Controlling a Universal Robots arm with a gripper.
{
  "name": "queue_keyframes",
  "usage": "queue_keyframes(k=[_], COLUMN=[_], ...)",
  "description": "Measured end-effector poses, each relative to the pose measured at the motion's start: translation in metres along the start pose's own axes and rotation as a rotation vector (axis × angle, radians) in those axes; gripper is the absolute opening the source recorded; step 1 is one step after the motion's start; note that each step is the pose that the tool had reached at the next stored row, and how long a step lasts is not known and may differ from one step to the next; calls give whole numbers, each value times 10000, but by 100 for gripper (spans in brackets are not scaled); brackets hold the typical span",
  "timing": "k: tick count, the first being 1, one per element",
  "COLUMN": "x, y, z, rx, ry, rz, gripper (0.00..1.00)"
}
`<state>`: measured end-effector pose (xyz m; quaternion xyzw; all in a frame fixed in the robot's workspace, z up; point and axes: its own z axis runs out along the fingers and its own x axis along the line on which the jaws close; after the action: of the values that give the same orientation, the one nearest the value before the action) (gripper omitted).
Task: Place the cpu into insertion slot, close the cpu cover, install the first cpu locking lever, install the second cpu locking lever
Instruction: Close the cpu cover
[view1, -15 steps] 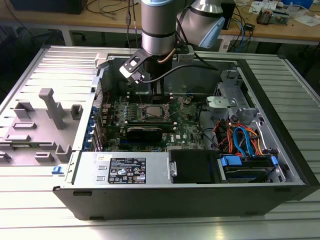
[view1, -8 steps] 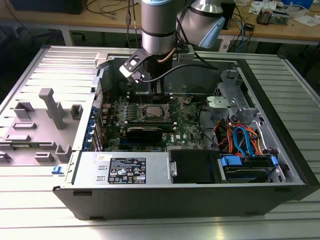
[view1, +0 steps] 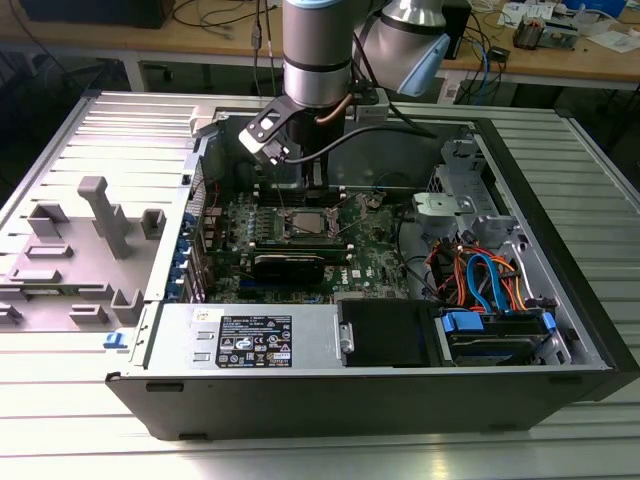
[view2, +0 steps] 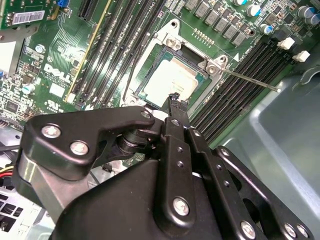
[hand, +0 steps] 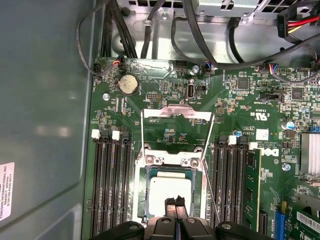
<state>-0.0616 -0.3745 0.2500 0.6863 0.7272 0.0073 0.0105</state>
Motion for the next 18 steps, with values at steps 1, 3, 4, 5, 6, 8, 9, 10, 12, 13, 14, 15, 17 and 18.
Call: queue_keyframes(k=[1,3,4,5,6,8,9,10,12,13,14,15,17,18], x=[0,0,0,0,0,0,0,0,0,0,0,0,0,0], y=[0,0,0,0,0,1,1,1,1,1,1,2,2,2], z=[-2,-5,-7,-11,-15,-26,-30,-34,-51,-56,-63,-68,-82,-88], rx=[-1,0,0,1,2,1,0,0,0,0,0,0,0,0], ry=[2,1,1,-1,-3,0,0,0,0,0,0,0,0,1], rz=[0,0,0,0,0,0,1,0,0,0,0,0,0,0], gripper=[11,11,11,11,11,11,11,11,11,11,11,11,11,11])
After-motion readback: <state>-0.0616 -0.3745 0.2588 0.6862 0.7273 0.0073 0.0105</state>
